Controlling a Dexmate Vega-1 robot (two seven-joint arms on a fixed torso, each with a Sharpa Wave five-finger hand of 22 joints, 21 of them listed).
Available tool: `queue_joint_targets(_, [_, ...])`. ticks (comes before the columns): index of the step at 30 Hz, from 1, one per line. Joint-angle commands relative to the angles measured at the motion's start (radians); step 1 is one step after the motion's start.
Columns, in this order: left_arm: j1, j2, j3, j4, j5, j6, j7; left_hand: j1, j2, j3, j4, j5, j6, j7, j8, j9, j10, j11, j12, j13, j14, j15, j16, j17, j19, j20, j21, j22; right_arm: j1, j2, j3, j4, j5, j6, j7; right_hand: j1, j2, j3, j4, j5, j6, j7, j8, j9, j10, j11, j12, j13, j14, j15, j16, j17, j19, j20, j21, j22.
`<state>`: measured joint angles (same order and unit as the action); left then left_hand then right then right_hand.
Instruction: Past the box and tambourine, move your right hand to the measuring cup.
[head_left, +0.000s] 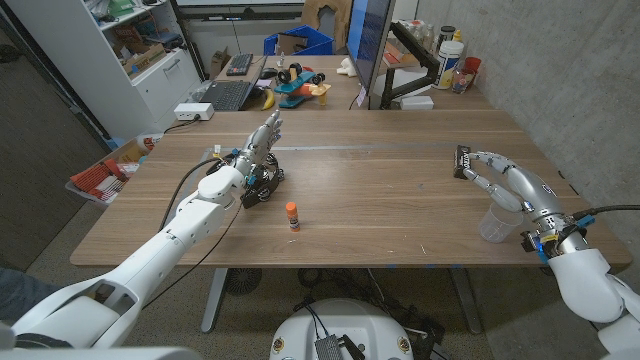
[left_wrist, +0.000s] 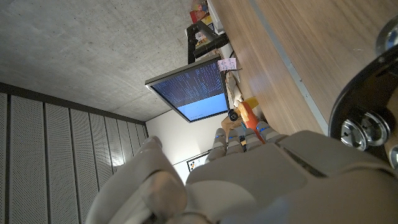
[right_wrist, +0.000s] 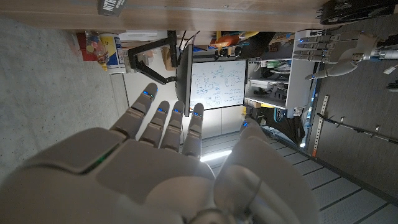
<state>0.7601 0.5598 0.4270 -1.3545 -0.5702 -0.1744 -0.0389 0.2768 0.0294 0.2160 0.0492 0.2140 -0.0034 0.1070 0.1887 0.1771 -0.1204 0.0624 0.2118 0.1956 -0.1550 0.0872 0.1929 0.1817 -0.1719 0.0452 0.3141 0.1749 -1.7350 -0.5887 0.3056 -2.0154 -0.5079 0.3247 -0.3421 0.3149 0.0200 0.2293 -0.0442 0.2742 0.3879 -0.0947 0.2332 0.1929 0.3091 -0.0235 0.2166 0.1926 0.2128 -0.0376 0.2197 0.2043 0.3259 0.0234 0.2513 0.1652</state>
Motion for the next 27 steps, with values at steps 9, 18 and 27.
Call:
queue_joint_targets(9, [0.020,0.012,-0.007,-0.028,-0.002,-0.007,0.003,0.000,0.008,-0.003,-0.002,-0.005,0.012,-0.001,0.005,0.003,-0.001,-0.002,0.002,0.002,-0.003,-0.001,0.000,0.003,-0.051,0.010,-0.005,0.001,-0.033,-0.025,-0.007,-0.017,-0.070,-0.076,-0.038,-0.001,-0.011,-0.002,-0.011,0.012,0.018,-0.014,-0.001,0.004,0.009,-0.015,-0.004,0.005,0.005,-0.005,-0.003,0.003,-0.011,0.017,-0.014,0.004])
queue_joint_targets(18, [0.019,0.017,-0.005,-0.043,0.004,0.002,0.008,-0.001,0.009,-0.004,-0.003,-0.005,0.013,-0.003,0.005,0.003,0.001,-0.002,0.003,0.002,-0.002,0.002,0.000,0.003,-0.051,0.013,-0.009,0.002,-0.045,-0.035,-0.010,-0.018,-0.101,-0.118,-0.058,-0.003,-0.013,-0.003,-0.014,0.020,0.024,-0.024,-0.003,0.004,0.008,-0.022,-0.007,0.005,0.003,-0.007,-0.005,0.003,-0.043,0.048,-0.036,0.004])
queue_joint_targets(27, [0.022,0.015,-0.002,-0.056,0.010,0.008,0.019,-0.001,0.010,-0.004,-0.003,-0.005,0.015,-0.002,0.005,0.003,0.002,-0.001,0.003,0.002,-0.001,0.004,0.000,0.003,-0.050,0.014,-0.012,0.002,-0.045,-0.057,-0.012,-0.008,-0.107,-0.147,-0.061,-0.004,-0.011,-0.003,-0.015,0.024,0.027,-0.029,-0.005,0.004,0.005,-0.027,-0.010,0.005,-0.004,-0.003,-0.007,0.002,-0.049,0.063,-0.042,0.004])
